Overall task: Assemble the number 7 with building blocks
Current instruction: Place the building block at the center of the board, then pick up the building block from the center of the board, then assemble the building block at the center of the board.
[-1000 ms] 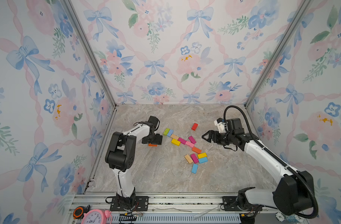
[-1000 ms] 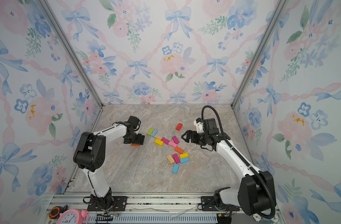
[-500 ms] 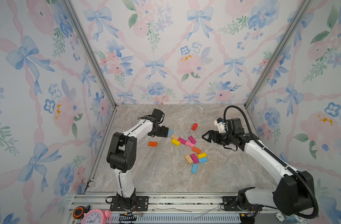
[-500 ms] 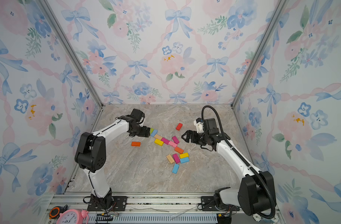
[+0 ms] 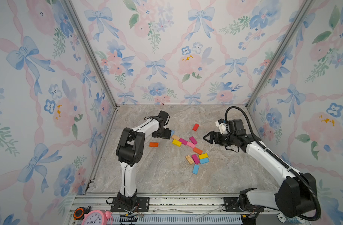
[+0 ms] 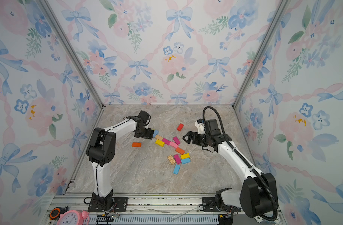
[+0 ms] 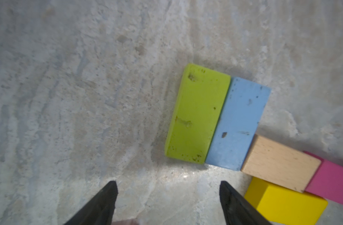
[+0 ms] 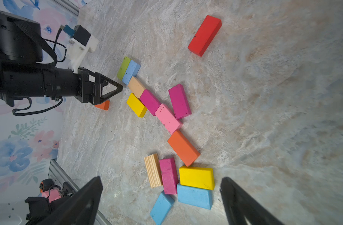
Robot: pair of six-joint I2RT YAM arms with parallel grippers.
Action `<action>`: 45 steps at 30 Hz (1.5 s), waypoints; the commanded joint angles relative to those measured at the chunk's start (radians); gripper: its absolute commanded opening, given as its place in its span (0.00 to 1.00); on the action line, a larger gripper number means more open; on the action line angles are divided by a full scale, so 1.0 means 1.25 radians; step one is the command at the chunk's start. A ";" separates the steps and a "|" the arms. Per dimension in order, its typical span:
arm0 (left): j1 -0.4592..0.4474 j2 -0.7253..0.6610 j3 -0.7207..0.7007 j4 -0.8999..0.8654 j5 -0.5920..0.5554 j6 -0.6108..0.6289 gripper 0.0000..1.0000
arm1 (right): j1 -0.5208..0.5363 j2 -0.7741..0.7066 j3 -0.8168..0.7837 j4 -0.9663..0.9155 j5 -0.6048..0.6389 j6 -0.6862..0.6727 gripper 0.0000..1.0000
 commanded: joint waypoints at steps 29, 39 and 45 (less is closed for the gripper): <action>-0.029 0.091 0.137 -0.067 0.025 0.011 0.25 | 0.010 -0.013 -0.004 -0.012 0.016 -0.012 0.96; -0.071 -0.155 -0.040 -0.067 -0.017 0.294 0.19 | 0.014 -0.033 -0.016 0.008 0.013 0.002 0.97; -0.100 -0.279 -0.184 -0.025 0.034 0.660 0.17 | 0.021 -0.045 -0.017 0.014 0.016 0.001 0.97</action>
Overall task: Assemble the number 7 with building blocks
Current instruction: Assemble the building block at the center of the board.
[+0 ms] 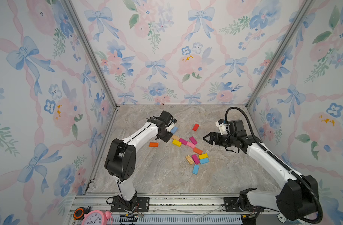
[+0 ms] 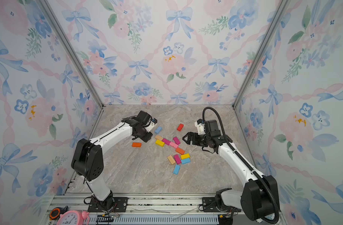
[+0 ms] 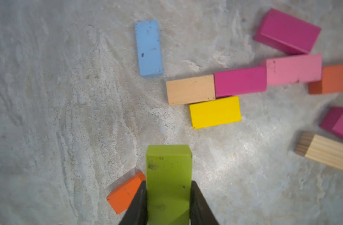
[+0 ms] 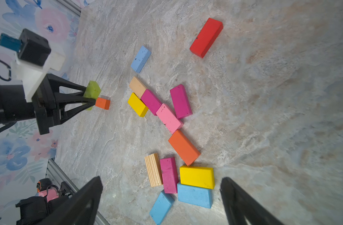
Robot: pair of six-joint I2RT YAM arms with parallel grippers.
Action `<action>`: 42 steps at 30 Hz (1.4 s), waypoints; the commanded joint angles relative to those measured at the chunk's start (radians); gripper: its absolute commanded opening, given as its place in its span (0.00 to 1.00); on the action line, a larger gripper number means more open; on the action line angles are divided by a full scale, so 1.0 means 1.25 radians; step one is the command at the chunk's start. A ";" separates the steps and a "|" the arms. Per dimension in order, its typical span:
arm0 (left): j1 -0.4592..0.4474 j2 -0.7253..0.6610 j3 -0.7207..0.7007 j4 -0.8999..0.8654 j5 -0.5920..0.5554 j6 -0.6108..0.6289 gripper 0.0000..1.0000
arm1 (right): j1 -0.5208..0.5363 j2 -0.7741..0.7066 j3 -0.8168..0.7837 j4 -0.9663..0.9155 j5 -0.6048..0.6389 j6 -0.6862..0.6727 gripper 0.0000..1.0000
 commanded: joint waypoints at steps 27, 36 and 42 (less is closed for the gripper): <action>0.064 0.129 -0.054 0.058 0.077 0.711 0.13 | 0.015 0.010 0.013 -0.007 0.013 -0.015 0.97; 0.090 0.151 -0.053 0.058 0.081 0.710 0.13 | 0.016 0.018 0.012 -0.003 0.013 -0.020 0.97; 0.092 0.168 -0.055 0.059 0.074 0.714 0.13 | 0.015 0.020 0.015 -0.004 0.015 -0.021 0.97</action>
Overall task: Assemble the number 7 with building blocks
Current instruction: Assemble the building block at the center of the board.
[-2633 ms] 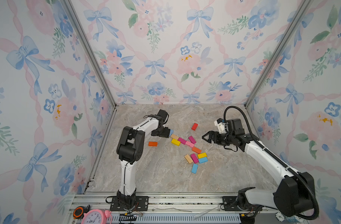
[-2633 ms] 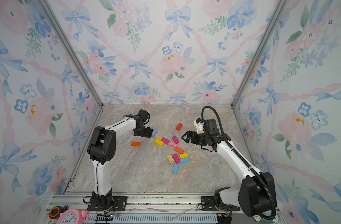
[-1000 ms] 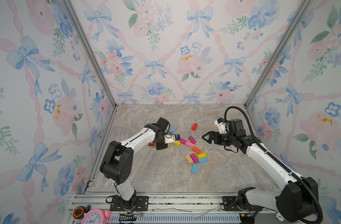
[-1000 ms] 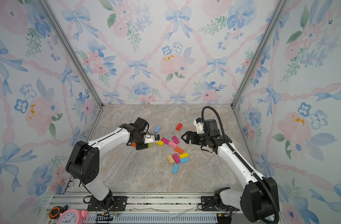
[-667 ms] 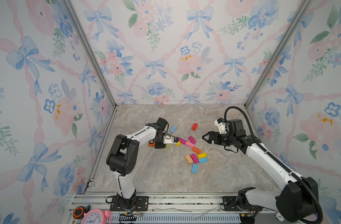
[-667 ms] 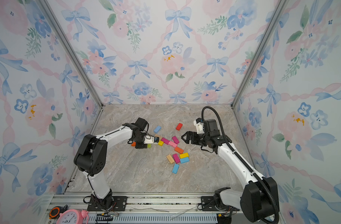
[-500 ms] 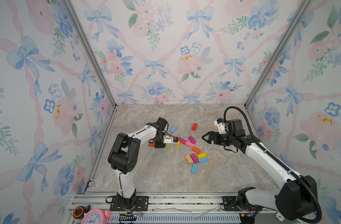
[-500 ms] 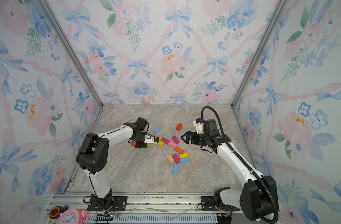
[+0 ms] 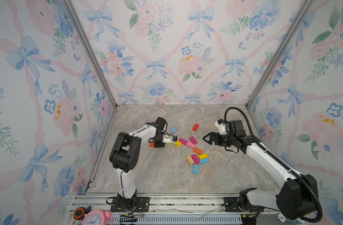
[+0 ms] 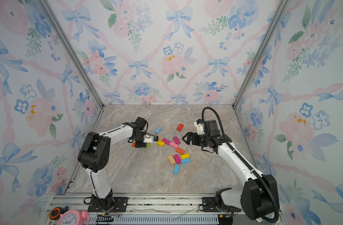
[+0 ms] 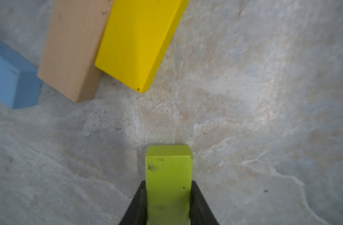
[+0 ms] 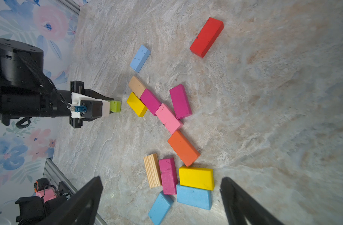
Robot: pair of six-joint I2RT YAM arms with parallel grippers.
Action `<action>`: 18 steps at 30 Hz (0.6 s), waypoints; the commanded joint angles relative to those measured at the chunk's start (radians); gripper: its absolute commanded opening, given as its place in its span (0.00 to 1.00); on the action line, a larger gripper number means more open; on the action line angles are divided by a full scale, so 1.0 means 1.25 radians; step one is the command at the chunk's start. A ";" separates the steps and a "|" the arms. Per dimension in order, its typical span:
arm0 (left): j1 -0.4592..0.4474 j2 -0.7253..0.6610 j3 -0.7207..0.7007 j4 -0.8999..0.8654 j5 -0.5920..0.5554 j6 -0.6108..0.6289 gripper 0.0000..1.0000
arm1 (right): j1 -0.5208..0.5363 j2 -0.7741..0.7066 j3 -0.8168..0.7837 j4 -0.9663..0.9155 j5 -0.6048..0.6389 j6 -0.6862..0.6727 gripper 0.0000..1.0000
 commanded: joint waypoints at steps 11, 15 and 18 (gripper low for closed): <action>0.015 0.047 0.000 -0.013 -0.017 0.023 0.13 | 0.010 0.018 0.017 -0.005 0.009 -0.017 0.96; 0.018 0.049 0.000 -0.014 -0.024 0.026 0.12 | 0.010 0.018 0.015 -0.005 0.009 -0.019 0.97; 0.021 0.048 -0.004 -0.013 -0.027 0.027 0.12 | 0.010 0.016 0.014 -0.002 0.009 -0.019 0.97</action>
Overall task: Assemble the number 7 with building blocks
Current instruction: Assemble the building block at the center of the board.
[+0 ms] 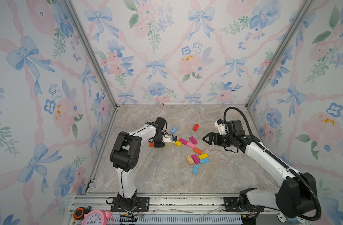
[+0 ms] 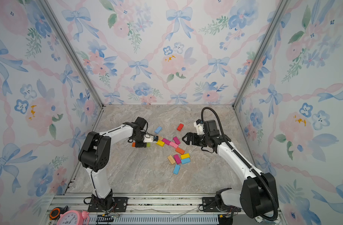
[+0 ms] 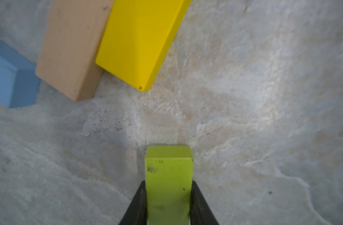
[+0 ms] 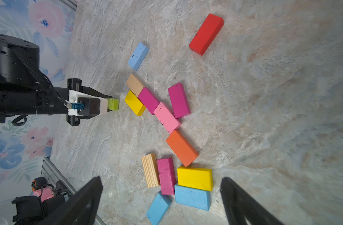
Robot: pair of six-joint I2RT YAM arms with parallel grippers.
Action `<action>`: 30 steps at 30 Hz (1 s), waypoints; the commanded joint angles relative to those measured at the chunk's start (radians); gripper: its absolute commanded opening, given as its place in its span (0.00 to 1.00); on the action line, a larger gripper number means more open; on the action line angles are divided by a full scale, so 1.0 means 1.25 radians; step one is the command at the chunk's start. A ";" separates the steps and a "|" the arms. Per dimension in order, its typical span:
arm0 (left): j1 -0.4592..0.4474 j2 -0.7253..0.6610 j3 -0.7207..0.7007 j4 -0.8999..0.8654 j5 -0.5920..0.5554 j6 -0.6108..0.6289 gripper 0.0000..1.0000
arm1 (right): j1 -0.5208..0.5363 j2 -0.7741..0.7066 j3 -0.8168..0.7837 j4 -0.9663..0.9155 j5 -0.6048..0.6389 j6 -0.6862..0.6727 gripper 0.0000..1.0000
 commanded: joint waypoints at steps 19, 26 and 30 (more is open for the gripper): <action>0.019 0.036 -0.028 -0.013 -0.033 0.032 0.19 | 0.005 -0.002 0.009 0.001 0.010 -0.010 0.96; 0.019 0.031 -0.036 -0.012 -0.036 0.029 0.33 | 0.005 -0.007 0.008 -0.003 0.023 -0.013 0.96; 0.019 0.027 -0.041 -0.011 -0.028 0.026 0.40 | 0.004 -0.009 0.006 -0.003 0.028 -0.013 0.96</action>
